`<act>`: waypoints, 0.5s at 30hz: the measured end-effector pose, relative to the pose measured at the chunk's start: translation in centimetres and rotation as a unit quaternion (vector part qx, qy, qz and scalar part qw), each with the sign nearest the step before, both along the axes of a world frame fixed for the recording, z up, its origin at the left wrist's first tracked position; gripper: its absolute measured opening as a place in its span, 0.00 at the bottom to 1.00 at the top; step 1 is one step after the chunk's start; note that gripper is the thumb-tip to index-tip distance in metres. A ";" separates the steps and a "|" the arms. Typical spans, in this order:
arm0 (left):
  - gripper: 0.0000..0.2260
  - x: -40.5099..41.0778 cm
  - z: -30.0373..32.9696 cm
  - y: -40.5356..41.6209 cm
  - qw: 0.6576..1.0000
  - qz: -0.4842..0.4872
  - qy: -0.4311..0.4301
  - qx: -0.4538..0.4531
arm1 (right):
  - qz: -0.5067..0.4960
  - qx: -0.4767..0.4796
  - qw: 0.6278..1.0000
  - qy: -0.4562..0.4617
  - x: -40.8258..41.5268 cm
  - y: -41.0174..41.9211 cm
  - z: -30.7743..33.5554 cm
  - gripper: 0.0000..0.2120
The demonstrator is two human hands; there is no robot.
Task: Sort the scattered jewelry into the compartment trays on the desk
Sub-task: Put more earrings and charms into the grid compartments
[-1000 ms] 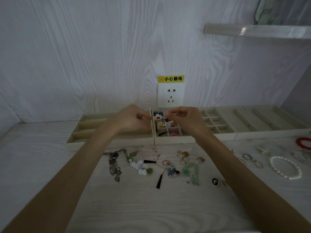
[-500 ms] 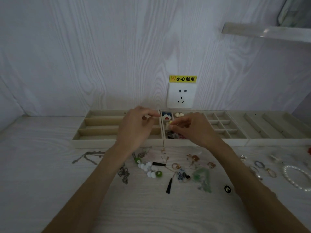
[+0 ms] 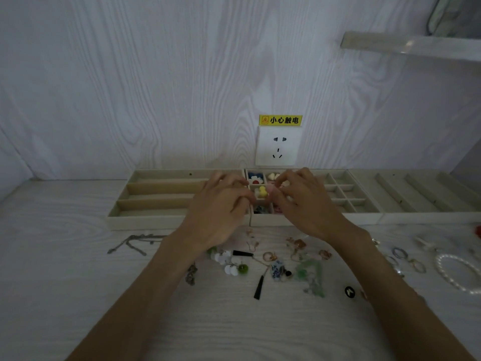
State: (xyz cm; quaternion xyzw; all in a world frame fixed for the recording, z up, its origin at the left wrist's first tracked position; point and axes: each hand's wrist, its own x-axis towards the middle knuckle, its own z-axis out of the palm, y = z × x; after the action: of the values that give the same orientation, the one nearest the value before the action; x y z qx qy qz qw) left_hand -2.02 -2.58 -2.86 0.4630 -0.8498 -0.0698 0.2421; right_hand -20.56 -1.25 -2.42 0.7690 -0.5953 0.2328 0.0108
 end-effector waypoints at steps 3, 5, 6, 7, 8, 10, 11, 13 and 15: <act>0.30 -0.1 -0.5 0.2 0.998 -0.019 -0.057 -0.023 | -0.011 0.006 1.000 0.015 0.1 0.1 -0.1 0.27; 0.30 -0.2 -0.6 0.3 0.996 -0.029 -0.077 -0.031 | -0.006 -0.022 0.999 0.022 0.0 0.2 -0.1 0.31; 0.30 -0.2 -0.7 0.3 0.996 -0.033 -0.078 -0.030 | -0.002 -0.032 0.999 0.024 0.0 0.1 -0.1 0.33; 0.31 -0.2 -0.7 0.3 0.996 -0.036 -0.079 -0.025 | 0.000 -0.033 0.999 0.025 0.0 0.2 0.0 0.34; 0.30 -0.2 -0.7 0.3 0.996 -0.038 -0.077 -0.019 | -0.002 -0.025 0.999 0.028 0.1 0.2 0.0 0.34; 0.26 -0.1 -0.6 0.2 0.997 -0.034 -0.067 0.002 | -0.006 0.001 1.000 0.019 0.2 0.3 0.3 0.30; 0.22 0.0 -0.3 0.2 0.998 -0.030 -0.055 0.012 | -0.003 0.012 1.000 -0.007 0.1 0.4 0.6 0.27; 0.18 0.2 0.6 0.4 1.000 -0.021 -0.017 0.005 | 0.023 0.037 0.993 -0.114 -0.3 1.2 1.9 0.16; 0.17 0.5 1.7 0.9 0.999 -0.026 0.046 -0.002 | 0.067 0.099 0.975 -0.186 -0.9 2.4 3.5 0.07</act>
State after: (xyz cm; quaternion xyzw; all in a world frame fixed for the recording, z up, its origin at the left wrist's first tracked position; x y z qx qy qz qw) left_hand -1.56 -1.63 -1.20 0.4367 -0.8495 -0.0955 0.2801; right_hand -21.44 1.12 1.12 0.7474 -0.5542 0.3120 -0.1922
